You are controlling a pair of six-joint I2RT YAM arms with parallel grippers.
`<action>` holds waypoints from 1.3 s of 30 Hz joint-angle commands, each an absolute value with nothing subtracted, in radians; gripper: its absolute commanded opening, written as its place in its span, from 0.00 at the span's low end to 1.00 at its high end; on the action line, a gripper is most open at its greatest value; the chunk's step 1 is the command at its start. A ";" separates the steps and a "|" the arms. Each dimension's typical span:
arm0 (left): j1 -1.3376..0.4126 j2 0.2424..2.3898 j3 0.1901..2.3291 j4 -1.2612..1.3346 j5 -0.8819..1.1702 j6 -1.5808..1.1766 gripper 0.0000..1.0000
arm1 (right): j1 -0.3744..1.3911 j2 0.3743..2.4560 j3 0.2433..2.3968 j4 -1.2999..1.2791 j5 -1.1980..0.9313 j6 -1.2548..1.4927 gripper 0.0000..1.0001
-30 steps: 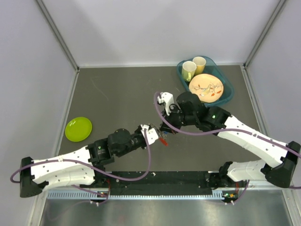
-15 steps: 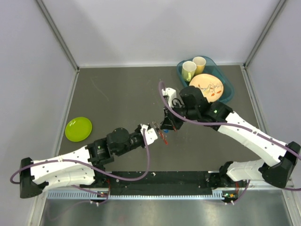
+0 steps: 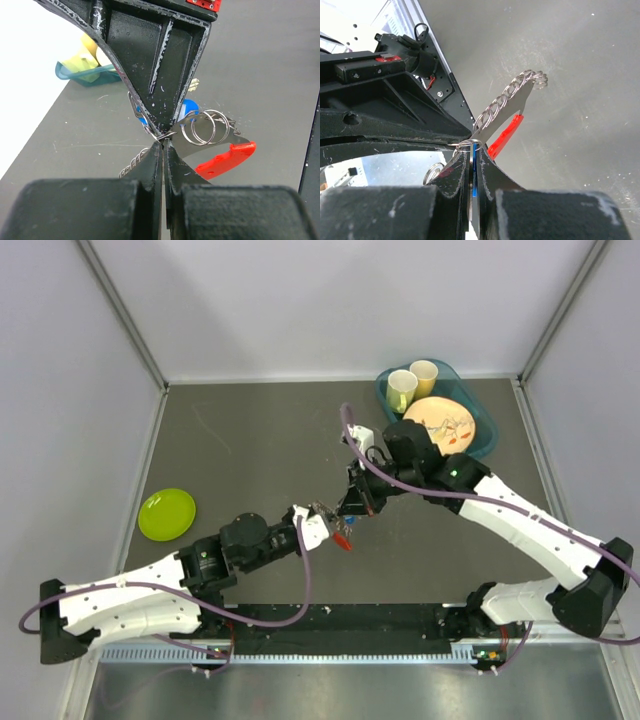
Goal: Remove the keys from the keyring
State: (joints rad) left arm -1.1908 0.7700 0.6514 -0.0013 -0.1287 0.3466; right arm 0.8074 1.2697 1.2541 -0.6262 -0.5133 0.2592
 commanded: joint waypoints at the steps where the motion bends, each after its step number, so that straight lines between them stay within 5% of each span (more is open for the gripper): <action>1: -1.209 0.742 0.667 0.055 -0.005 0.353 0.00 | 0.756 1.296 1.232 -0.497 -0.442 0.284 0.00; 14: -1.209 0.793 0.706 0.034 -0.094 0.337 0.00 | 0.755 1.232 1.194 -0.445 -0.537 0.255 0.07; 16: -1.209 0.787 0.703 0.041 -0.097 0.334 0.00 | 0.753 1.230 1.171 -0.443 -0.567 0.235 0.00; 22: -1.210 0.801 0.709 0.045 -0.115 0.337 0.00 | 0.765 1.227 1.134 -0.437 -0.610 0.224 0.00; 25: -1.209 0.807 0.713 0.041 -0.133 0.337 0.00 | 0.765 1.212 1.124 -0.434 -0.620 0.215 0.13; 28: -1.210 0.805 0.713 0.041 -0.135 0.339 0.00 | 0.769 1.201 1.111 -0.434 -0.627 0.203 0.00; 31: -1.209 0.808 0.713 0.044 -0.147 0.337 0.00 | 0.767 1.201 1.097 -0.434 -0.633 0.199 0.00; 35: -1.209 0.815 0.712 0.046 -0.153 0.333 0.00 | 0.769 1.192 1.078 -0.430 -0.647 0.192 0.17; 39: -1.210 0.818 0.712 0.048 -0.163 0.334 0.00 | 0.769 1.175 1.068 -0.429 -0.629 0.186 0.00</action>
